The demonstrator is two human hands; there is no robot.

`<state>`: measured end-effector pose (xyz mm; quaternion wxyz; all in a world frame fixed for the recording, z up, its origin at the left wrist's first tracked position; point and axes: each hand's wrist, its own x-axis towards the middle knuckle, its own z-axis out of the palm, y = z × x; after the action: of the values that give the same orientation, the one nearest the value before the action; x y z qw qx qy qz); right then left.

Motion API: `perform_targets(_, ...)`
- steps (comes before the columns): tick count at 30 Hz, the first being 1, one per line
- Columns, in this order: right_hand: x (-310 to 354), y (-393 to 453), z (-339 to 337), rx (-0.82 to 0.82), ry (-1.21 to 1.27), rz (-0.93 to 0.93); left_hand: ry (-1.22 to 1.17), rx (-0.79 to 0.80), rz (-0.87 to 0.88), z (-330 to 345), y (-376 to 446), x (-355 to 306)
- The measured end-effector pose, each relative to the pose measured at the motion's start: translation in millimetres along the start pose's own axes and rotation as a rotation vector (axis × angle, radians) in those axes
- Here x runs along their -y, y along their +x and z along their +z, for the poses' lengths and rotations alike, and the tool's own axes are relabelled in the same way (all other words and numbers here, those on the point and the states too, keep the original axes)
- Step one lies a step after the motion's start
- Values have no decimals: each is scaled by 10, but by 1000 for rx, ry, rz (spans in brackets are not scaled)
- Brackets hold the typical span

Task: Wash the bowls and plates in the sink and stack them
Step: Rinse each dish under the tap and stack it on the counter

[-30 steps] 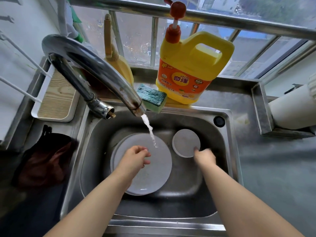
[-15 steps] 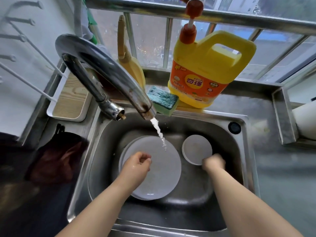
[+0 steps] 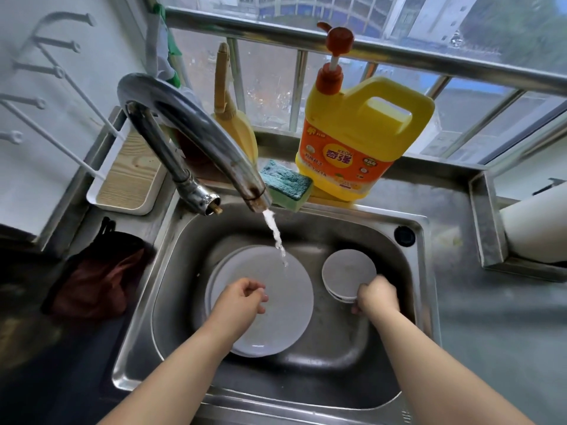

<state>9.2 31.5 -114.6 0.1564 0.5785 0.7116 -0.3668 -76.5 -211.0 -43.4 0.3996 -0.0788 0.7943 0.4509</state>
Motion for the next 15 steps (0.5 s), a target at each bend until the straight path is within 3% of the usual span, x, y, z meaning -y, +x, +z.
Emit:
perform_targets(3, 13, 16, 34, 37, 30, 16, -12, 0, -3, 16, -12, 16)
perform_targets(9, 155, -233, -19, -65, 2, -74, -47, -24, -17, 27, -19, 62)
perform_targets(15, 455, -839, 71, 175, 145, -207, -123, -20, -70, 123, -60, -25)
